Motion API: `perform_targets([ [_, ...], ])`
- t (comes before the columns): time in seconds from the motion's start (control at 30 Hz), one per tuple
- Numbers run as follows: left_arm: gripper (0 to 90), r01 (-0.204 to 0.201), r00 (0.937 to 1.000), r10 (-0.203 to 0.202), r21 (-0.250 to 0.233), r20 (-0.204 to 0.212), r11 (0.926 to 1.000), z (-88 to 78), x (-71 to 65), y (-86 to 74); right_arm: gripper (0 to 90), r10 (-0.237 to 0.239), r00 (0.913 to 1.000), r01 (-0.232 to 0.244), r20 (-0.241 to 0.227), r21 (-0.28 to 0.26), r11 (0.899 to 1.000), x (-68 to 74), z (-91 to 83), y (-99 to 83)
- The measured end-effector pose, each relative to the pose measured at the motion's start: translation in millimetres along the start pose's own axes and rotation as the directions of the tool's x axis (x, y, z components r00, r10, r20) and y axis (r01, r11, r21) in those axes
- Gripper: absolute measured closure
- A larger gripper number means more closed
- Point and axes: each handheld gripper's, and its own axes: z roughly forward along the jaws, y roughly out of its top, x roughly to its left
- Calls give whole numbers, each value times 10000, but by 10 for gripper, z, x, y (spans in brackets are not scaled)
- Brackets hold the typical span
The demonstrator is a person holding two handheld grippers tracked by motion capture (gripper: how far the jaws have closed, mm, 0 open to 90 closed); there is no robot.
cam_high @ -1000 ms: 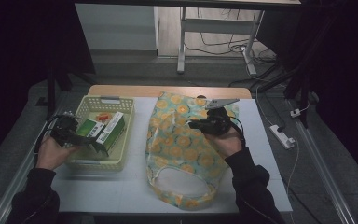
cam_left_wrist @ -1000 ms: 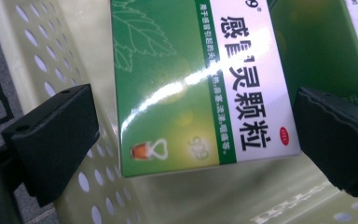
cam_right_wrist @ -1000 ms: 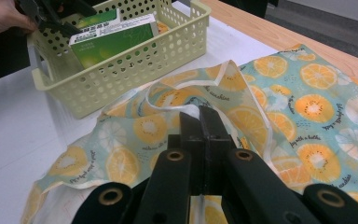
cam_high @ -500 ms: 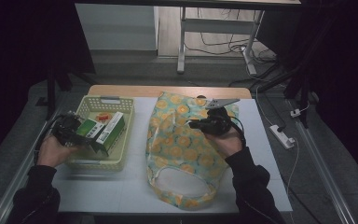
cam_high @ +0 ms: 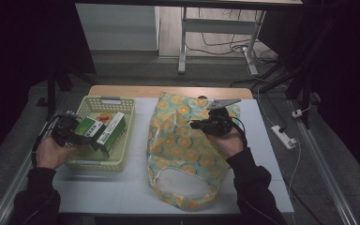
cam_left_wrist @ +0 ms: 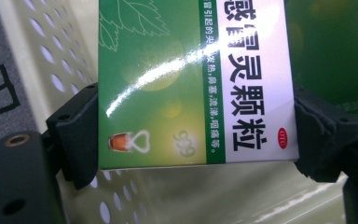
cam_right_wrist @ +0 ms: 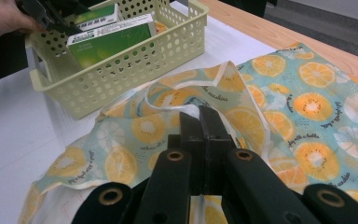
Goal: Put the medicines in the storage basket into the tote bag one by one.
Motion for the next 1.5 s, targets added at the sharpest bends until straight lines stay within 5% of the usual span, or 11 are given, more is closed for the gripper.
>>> perform_targets([
  [0.4,168,299,9993,-333,-1508,-196,9881,-234,-71,-74,896,70,10000,-70,-42,-90,9999,-8,-14,-4],
  [0.67,168,262,9983,-359,-1941,-469,9806,-317,-114,-128,897,59,10000,-59,-54,-100,9999,-5,-20,-1],
  [0.9,168,403,9983,-493,-2413,-316,9696,-442,-98,-200,897,117,9999,-117,-30,-125,9999,-23,-32,-16],
  [1.17,168,414,9988,-478,-3135,-125,9487,-657,-138,-260,896,112,9999,-112,-12,-87,9999,-17,-23,-17],
  [1.5,168,153,9987,31,-3606,503,9326,-834,-279,-266,896,106,9999,-106,33,-124,9999,-18,-26,-15],
])
